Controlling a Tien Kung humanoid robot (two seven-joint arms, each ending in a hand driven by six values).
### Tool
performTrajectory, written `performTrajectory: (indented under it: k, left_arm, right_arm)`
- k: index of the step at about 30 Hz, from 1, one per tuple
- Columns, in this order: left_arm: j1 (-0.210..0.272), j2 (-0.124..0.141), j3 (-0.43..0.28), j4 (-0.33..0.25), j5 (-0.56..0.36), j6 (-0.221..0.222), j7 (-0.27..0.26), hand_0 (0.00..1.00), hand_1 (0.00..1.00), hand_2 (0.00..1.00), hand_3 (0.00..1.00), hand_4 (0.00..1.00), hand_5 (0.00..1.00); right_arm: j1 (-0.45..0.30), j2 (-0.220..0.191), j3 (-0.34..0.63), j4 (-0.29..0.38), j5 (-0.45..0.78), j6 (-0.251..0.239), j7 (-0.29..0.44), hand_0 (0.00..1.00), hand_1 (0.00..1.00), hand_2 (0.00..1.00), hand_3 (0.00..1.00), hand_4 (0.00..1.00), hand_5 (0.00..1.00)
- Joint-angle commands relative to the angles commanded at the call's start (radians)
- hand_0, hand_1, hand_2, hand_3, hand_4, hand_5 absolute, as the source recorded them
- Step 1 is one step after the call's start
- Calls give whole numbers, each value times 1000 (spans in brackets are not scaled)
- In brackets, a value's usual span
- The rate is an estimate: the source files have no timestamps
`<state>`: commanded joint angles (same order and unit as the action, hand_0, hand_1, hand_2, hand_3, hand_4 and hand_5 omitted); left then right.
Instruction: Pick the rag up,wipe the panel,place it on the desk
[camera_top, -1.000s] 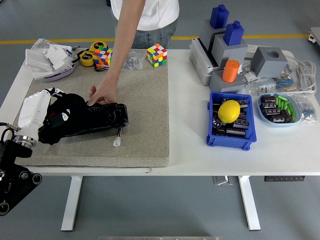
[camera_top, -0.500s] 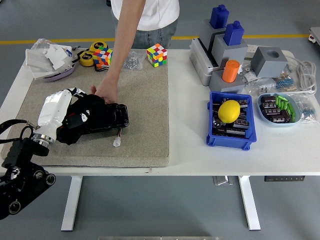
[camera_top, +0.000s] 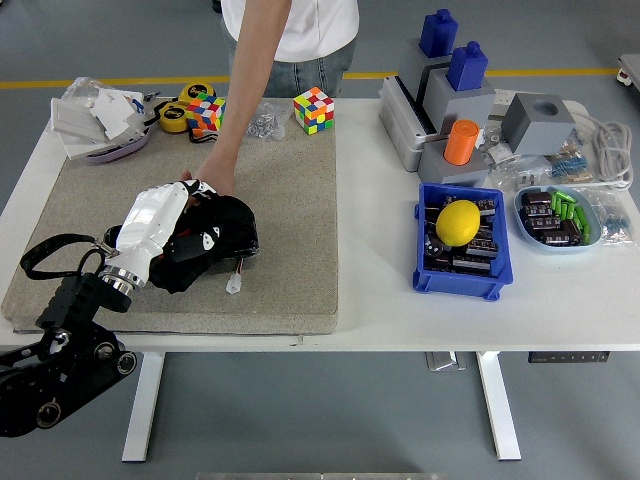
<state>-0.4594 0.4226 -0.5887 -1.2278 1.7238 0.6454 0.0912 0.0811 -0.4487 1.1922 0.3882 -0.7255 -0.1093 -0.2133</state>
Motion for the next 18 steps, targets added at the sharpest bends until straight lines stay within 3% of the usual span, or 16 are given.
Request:
performTrajectory:
  k: [11,18]
  left_arm:
    - [-13,-14,20,4,-10,0,0,166,94,491,558,514,2]
    - [13,11,-17,12,2,0,-1,166,94,493,558,514,2]
  right_arm:
    - [-3,0,-3,0,-1,1,-3,753,646,695,592,964,584]
    - [-6,-1,4,0,-3,1,-3,753,646,695,591,965,584]
